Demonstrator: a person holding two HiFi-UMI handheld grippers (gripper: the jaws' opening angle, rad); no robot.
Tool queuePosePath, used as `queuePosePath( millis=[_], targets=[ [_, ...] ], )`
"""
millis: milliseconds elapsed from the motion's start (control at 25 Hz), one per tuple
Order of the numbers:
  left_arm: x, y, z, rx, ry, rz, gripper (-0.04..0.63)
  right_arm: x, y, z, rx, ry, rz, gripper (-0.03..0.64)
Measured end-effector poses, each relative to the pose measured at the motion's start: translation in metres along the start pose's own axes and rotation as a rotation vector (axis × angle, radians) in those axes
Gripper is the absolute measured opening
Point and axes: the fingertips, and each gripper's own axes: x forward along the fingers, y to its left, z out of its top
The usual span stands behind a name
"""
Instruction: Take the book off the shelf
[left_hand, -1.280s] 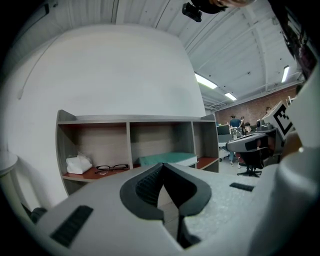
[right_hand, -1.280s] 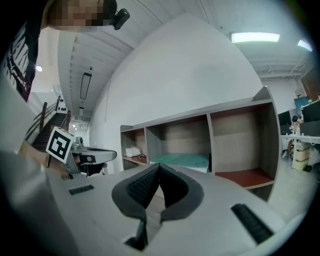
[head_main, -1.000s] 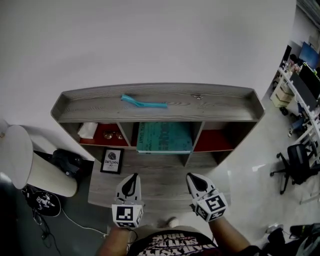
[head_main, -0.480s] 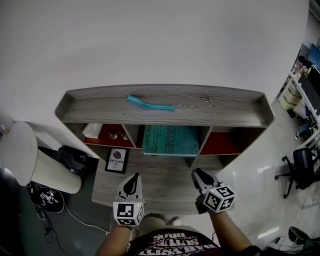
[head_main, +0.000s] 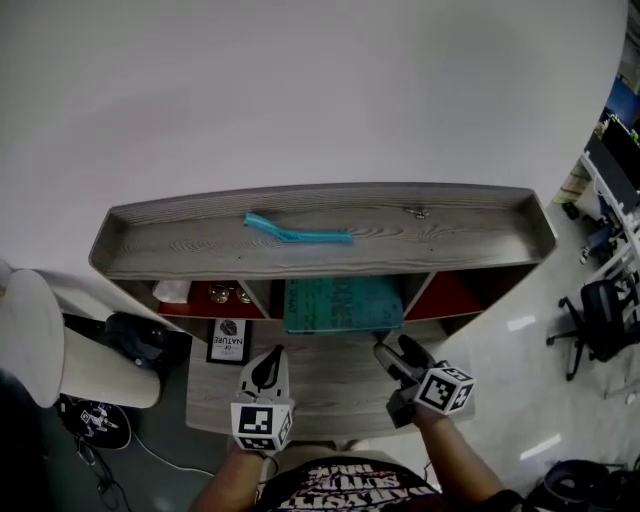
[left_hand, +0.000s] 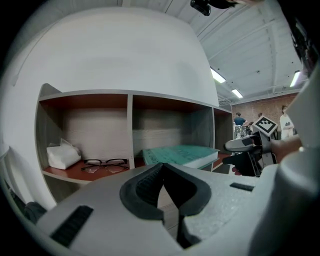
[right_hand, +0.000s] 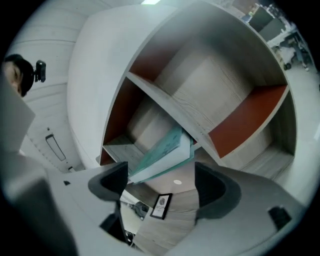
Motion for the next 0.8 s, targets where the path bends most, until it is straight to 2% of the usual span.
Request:
queuePosePath(
  millis=[240,400,600,680,800],
  targets=[
    [0.025,0.005,0.000,0.003,0.014,-0.048,0.003,0.012,-0.010,0.019,0.060,-0.024,-0.012,0.437],
    [0.038,0.004,0.001,0.015,0.019,-0.073,0.003,0.022,-0.019,0.023,0.077,-0.003,-0.030,0.437],
    [0.046,0.006,-0.001,0.024,0.032,-0.083,0.003,0.031,-0.020,0.023,0.150,0.027,-0.022,0.434],
    [0.049,0.007,-0.004,0.023,0.045,-0.087,0.003,0.035,-0.021,0.022,0.153,0.038,-0.024,0.419],
    [0.051,0.008,-0.006,0.026,0.054,-0.094,0.003,0.040,-0.023,0.017,0.196,0.056,-0.024,0.354]
  ],
)
